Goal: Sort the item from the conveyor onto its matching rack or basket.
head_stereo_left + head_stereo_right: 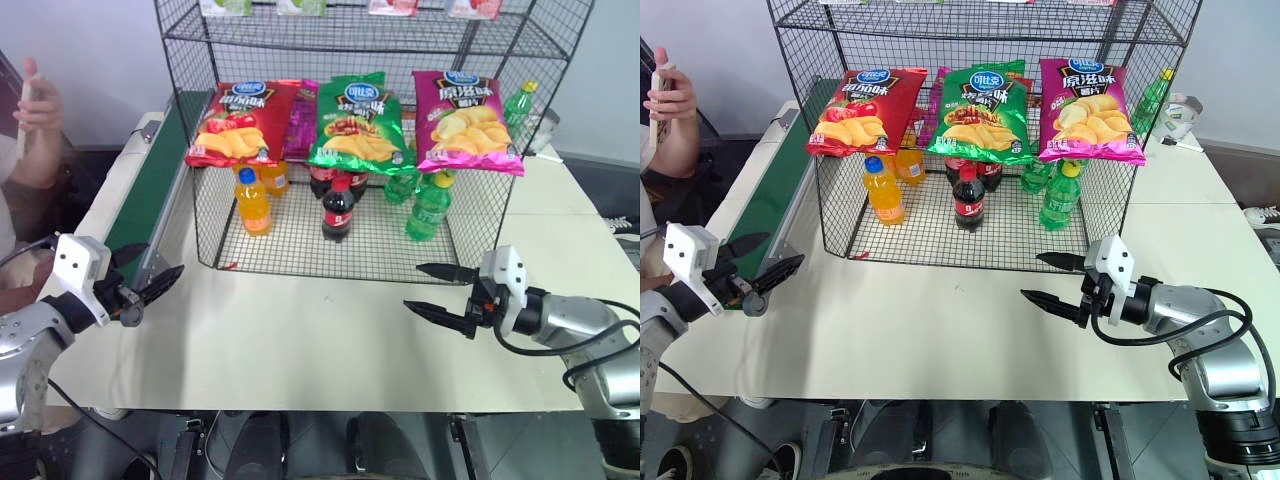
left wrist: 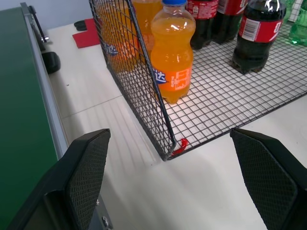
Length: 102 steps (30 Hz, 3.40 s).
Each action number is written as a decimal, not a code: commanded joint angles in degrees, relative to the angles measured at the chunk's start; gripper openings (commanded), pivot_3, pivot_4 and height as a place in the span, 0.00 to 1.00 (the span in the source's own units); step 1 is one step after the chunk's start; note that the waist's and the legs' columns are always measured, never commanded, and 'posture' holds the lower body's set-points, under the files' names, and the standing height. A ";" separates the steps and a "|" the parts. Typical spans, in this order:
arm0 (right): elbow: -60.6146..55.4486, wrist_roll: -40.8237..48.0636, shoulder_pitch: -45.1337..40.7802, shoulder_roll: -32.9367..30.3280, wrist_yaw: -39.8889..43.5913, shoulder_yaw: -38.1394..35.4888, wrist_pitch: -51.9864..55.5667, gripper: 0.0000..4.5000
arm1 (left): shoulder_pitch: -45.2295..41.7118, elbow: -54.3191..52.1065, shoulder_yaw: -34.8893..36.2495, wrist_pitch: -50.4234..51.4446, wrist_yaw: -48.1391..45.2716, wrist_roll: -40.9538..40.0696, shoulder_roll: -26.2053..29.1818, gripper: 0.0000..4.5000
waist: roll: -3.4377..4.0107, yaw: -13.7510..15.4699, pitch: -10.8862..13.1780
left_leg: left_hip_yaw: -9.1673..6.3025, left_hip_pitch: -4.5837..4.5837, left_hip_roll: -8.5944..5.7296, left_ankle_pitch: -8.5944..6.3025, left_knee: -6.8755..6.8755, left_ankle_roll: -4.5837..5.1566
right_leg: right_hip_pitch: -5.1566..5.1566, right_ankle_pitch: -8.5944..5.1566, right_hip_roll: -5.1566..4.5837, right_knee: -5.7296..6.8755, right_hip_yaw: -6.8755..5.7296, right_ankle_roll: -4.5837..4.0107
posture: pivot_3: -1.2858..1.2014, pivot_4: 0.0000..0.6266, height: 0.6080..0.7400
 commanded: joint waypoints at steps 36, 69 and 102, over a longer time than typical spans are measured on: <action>2.50 -2.96 -1.41 -0.15 -0.18 1.29 -4.90 0.81 | -5.15 1.79 -1.14 -3.89 -1.82 0.80 -0.42 0.96 | -0.01 0.00 -0.01 | 0.01 0.01 0.00 0.00 0.07 0.00 | 0.00 0.01 0.05 0.07 0.00 0.02 | 0.52 0.24 0.99; 4.09 -4.84 -0.42 1.05 -1.36 1.78 -8.61 0.81 | -9.54 6.57 -3.17 -7.89 -2.71 3.00 -0.30 0.96 | -0.01 0.02 -0.01 | 0.01 0.01 0.01 0.00 0.12 0.00 | -0.03 0.02 0.10 0.17 0.01 0.03 | 0.52 0.24 0.99; 0.19 -3.21 4.13 -0.60 -1.02 0.32 -7.36 0.81 | -6.90 4.83 -3.44 -4.20 -5.76 0.56 -0.90 0.96 | -0.02 0.00 -0.01 | 0.01 0.02 0.02 0.00 0.15 0.00 | -0.03 0.01 0.11 0.24 0.03 0.03 | 0.52 0.24 0.99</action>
